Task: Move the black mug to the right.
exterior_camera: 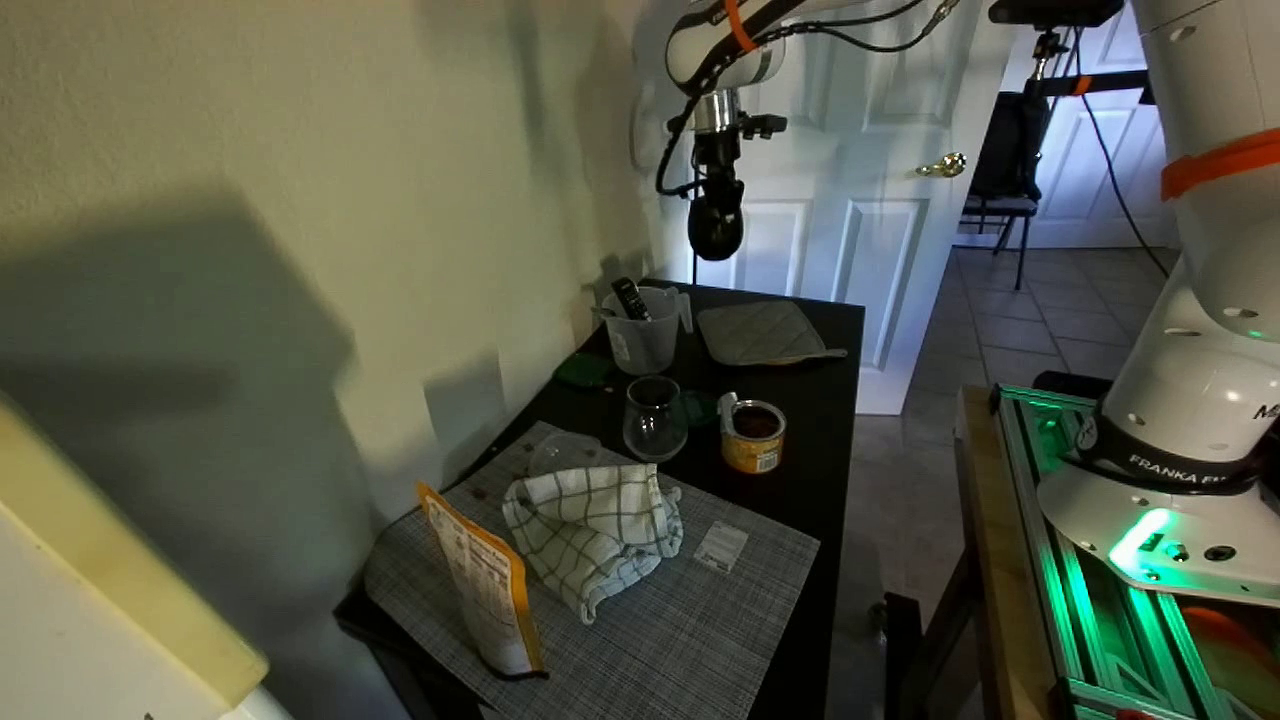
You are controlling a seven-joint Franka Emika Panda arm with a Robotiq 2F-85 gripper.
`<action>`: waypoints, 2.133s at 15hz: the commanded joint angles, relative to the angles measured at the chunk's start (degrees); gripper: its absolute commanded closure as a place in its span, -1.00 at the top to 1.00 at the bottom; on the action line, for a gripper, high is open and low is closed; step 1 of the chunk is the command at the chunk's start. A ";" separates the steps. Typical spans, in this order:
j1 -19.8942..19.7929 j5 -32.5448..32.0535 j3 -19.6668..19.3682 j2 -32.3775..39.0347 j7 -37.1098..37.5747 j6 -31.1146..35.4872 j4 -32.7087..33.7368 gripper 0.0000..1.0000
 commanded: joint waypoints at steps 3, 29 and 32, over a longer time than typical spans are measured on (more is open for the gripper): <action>-2.07 -1.72 3.22 9.57 -5.05 8.43 8.80 -0.95; -0.98 -0.78 8.12 15.53 -6.28 13.94 8.11 -0.95; -1.12 -0.61 8.20 14.19 -5.98 15.94 5.60 -0.95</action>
